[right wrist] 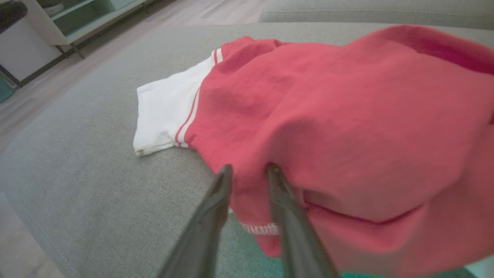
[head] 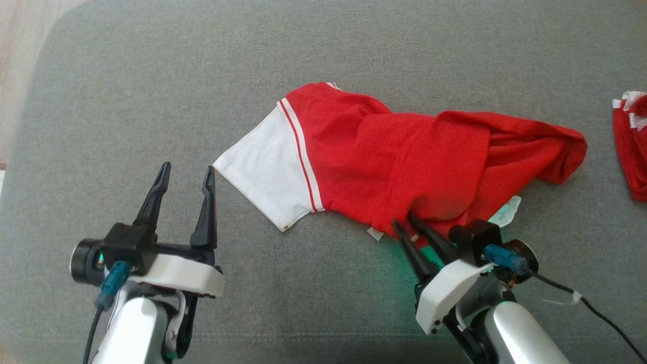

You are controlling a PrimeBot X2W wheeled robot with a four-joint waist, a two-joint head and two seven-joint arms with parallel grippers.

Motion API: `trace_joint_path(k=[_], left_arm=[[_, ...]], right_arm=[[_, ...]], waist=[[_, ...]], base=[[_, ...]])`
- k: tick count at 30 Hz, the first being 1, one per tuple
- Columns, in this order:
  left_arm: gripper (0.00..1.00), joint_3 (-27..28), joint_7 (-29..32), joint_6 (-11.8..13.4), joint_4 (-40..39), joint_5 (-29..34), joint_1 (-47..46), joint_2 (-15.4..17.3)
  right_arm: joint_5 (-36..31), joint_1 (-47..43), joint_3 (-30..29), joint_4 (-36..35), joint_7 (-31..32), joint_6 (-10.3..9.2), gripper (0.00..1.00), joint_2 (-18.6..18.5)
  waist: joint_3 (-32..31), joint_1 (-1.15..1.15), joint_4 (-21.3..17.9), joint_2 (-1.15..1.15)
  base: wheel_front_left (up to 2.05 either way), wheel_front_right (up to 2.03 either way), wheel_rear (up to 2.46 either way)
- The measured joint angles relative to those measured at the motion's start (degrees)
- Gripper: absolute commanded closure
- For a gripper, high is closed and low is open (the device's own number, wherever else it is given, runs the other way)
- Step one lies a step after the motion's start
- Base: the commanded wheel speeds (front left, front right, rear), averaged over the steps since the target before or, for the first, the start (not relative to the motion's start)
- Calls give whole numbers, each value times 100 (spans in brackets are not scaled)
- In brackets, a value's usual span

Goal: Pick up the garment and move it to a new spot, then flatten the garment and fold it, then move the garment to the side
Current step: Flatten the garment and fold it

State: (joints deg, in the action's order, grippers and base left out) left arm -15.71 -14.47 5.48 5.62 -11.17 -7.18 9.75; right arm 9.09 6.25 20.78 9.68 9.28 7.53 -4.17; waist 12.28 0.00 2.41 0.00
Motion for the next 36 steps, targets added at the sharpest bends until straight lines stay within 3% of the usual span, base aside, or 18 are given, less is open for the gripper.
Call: trace_joint_path(k=[12,21,26,32,33,34,35,36], left_arm=[[0,63,0,-45,7,12,-2,-90],[0,154,0,-54,-1,94,1,-92],[0,160,0,-102,-8,101,-3,-92],[0,176,0,-144,-9,102,-15,-91],[0,176,0,-145,-9,103,-16,-91],[0,176,0,-145,-9,116,-16,-92],[0,177,0,-146,-7,148,-16,-91],[0,179,0,-146,-7,152,-16,-92]], right_arm=[[160,25,-417,-252,-445,0,100,10],[186,11,-1484,-731,-523,0,100,-26],[419,5,-2198,-521,-527,0,100,-21],[623,25,-2683,241,-789,0,100,-4],[661,38,-2711,392,-835,0,78,-7],[686,50,-2726,519,-895,0,18,-7],[697,71,-2727,623,-956,0,0,-8],[698,101,-2728,682,-1047,0,0,-7]], waist=[[-44,0,-52,0],[-34,0,-210,0],[57,0,-239,0],[139,0,-248,0],[144,0,-246,0],[147,0,-241,0],[144,0,-232,0],[136,0,-225,0]], base=[[0,0,0],[0,0,0],[0,0,0],[0,0,0],[0,0,0],[0,0,0],[0,0,0],[0,0,0]])
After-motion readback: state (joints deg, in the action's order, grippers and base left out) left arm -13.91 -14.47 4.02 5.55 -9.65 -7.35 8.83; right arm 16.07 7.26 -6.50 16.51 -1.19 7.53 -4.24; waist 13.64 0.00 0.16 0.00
